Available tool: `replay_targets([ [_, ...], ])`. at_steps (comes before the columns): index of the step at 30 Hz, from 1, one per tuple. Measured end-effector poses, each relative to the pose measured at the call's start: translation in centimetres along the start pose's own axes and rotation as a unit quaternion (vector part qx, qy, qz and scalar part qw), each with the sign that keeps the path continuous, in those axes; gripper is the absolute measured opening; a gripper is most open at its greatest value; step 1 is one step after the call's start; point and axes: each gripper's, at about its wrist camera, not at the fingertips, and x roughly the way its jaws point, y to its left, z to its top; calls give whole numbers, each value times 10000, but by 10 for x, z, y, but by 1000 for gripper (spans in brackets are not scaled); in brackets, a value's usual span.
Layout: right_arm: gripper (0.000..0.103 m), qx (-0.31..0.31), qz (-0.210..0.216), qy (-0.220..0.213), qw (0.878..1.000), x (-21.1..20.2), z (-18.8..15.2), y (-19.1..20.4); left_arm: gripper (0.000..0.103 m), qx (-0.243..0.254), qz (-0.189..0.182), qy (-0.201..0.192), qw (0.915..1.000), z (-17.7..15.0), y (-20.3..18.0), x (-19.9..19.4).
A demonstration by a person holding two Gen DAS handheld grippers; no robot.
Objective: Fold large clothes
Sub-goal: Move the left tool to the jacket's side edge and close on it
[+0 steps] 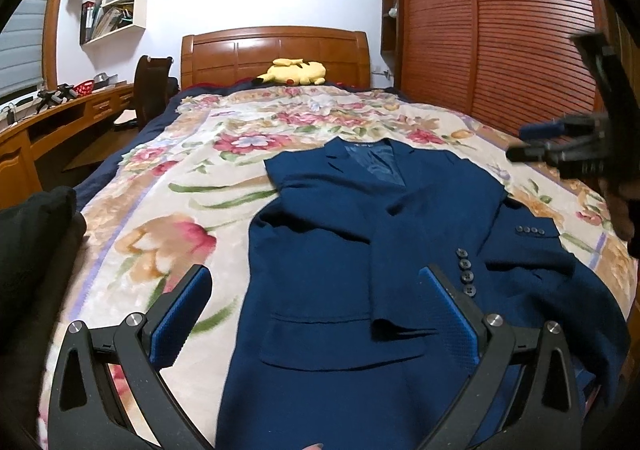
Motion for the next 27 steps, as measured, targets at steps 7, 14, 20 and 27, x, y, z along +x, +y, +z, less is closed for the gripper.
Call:
replay_targets([
  [7, 64, 404, 34, 441, 9982, 24, -24, -18, 103, 82, -246, 321, 9991, -4, -11, 16],
  [14, 64, 752, 54, 797, 9940, 49, -51, -30, 95, 140, -455, 659, 9967, -7, -19, 31],
  [20, 64, 1200, 223, 852, 9889, 60, -54, -39, 61, 247, -598, 964, 9932, -10, -28, 40],
  [27, 64, 1321, 242, 769, 9880, 62, -46, -33, 52, 302, -742, 1355, 9875, -14, -39, 54],
])
